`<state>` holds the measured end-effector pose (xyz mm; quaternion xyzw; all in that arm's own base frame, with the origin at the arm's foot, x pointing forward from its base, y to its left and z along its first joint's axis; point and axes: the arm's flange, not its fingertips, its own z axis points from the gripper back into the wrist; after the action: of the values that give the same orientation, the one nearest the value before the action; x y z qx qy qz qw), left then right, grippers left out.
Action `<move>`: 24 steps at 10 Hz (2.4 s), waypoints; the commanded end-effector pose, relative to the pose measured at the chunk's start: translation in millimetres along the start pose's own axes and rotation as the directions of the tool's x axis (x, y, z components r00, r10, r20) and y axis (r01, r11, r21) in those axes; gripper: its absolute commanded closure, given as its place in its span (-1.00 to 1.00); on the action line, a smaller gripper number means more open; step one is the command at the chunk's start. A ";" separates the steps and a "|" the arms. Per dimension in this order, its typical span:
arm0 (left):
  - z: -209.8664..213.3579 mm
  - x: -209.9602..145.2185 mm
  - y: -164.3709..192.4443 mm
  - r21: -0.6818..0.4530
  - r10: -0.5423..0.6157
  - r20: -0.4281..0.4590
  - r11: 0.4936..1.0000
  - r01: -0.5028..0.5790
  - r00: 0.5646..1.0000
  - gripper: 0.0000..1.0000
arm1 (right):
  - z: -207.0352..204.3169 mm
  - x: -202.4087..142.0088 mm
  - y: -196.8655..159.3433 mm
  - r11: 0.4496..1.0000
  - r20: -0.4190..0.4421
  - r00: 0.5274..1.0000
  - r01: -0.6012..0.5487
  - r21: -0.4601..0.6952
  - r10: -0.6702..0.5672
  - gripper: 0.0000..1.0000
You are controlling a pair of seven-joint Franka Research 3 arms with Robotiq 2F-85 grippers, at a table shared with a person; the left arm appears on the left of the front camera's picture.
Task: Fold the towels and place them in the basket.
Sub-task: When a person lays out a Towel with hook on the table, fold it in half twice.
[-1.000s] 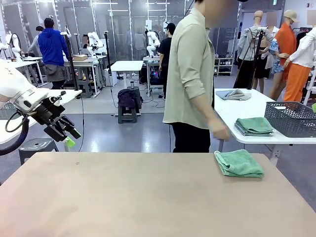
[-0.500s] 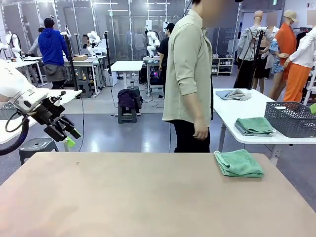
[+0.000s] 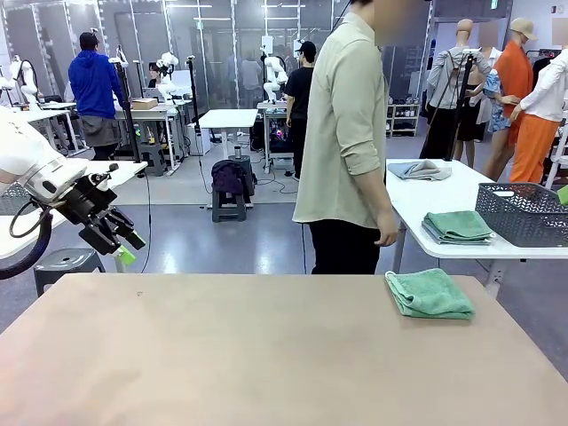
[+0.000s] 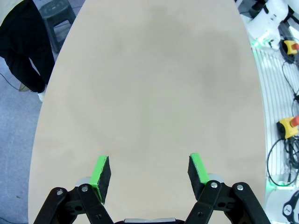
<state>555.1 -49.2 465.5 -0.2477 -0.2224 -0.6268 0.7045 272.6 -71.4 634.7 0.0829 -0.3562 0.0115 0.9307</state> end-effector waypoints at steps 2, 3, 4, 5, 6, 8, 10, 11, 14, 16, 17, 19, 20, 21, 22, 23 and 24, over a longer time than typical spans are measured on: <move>-0.1 1.5 -0.2 0.006 0.015 -0.001 1.000 -0.015 1.000 -0.69 | 1.1 -0.1 0.3 1.000 0.003 1.000 -0.005 -0.001 0.005 -0.28; -0.1 1.5 -0.2 0.006 0.015 -0.001 1.000 -0.015 1.000 -0.69 | 1.1 -0.1 0.3 1.000 0.003 1.000 -0.005 -0.001 0.005 -0.28; -0.1 1.5 -0.2 0.006 0.015 -0.001 1.000 -0.015 1.000 -0.69 | 1.1 -0.1 0.3 1.000 0.003 1.000 -0.005 -0.001 0.005 -0.28; -0.1 1.5 -0.2 0.006 0.015 -0.001 1.000 -0.015 1.000 -0.69 | 1.1 -0.1 0.3 1.000 0.003 1.000 -0.005 -0.001 0.005 -0.28; -0.1 1.5 -0.2 0.006 0.015 -0.001 1.000 -0.015 1.000 -0.69 | 1.1 -0.1 0.3 1.000 0.003 1.000 -0.005 -0.001 0.005 -0.28; -0.1 1.5 -0.2 0.006 0.015 -0.001 1.000 -0.015 1.000 -0.69 | 1.1 -0.1 0.3 1.000 0.003 1.000 -0.005 -0.001 0.005 -0.28; -0.1 1.5 -0.2 0.006 0.015 -0.001 1.000 -0.015 1.000 -0.69 | 1.1 -0.1 0.3 1.000 0.003 1.000 -0.005 -0.001 0.005 -0.28; -0.1 1.5 -0.2 0.006 0.015 -0.001 1.000 -0.015 1.000 -0.69 | 1.1 -0.1 0.3 1.000 0.003 1.000 -0.005 -0.001 0.005 -0.28; -0.1 1.5 -0.2 0.006 0.015 -0.001 1.000 -0.015 1.000 -0.69 | 1.1 -0.1 0.3 1.000 0.003 1.000 -0.005 -0.001 0.005 -0.28; -0.1 1.5 -0.2 0.006 0.015 -0.001 1.000 -0.015 1.000 -0.69 | 1.1 -0.1 0.3 1.000 0.003 1.000 -0.005 -0.001 0.005 -0.28; -0.1 1.5 -0.2 0.006 0.015 -0.001 1.000 -0.015 1.000 -0.69 | 1.1 -0.1 0.3 1.000 0.003 1.000 -0.005 -0.001 0.005 -0.28; -0.1 1.5 -0.2 0.006 0.015 -0.001 1.000 -0.015 1.000 -0.69 | 1.1 -0.1 0.3 1.000 0.003 1.000 -0.005 -0.001 0.005 -0.28; -0.1 1.5 -0.2 0.006 0.015 -0.001 1.000 -0.015 1.000 -0.69 | 1.1 -0.1 0.3 1.000 0.003 1.000 -0.005 -0.001 0.005 -0.28; -0.1 1.5 -0.2 0.006 0.015 -0.001 1.000 -0.015 1.000 -0.69 | 1.1 -0.1 0.3 1.000 0.003 1.000 -0.005 -0.001 0.005 -0.28; -0.1 1.5 -0.2 0.006 0.015 -0.001 1.000 -0.015 1.000 -0.69 | 1.1 -0.1 0.3 1.000 0.003 1.000 -0.005 -0.001 0.005 -0.28; -0.1 1.5 -0.2 0.006 0.015 -0.001 1.000 -0.015 1.000 -0.69 | 1.1 -0.1 0.3 1.000 0.003 1.000 -0.005 -0.001 0.005 -0.28; -0.1 1.5 -0.2 0.006 0.015 -0.001 1.000 -0.015 1.000 -0.69 | 1.1 -0.1 0.3 1.000 0.003 1.000 -0.005 -0.001 0.005 -0.28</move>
<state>555.1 -49.2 465.5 -0.2477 -0.2224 -0.6268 0.7045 272.6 -71.4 634.7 0.0829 -0.3562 0.0115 0.9307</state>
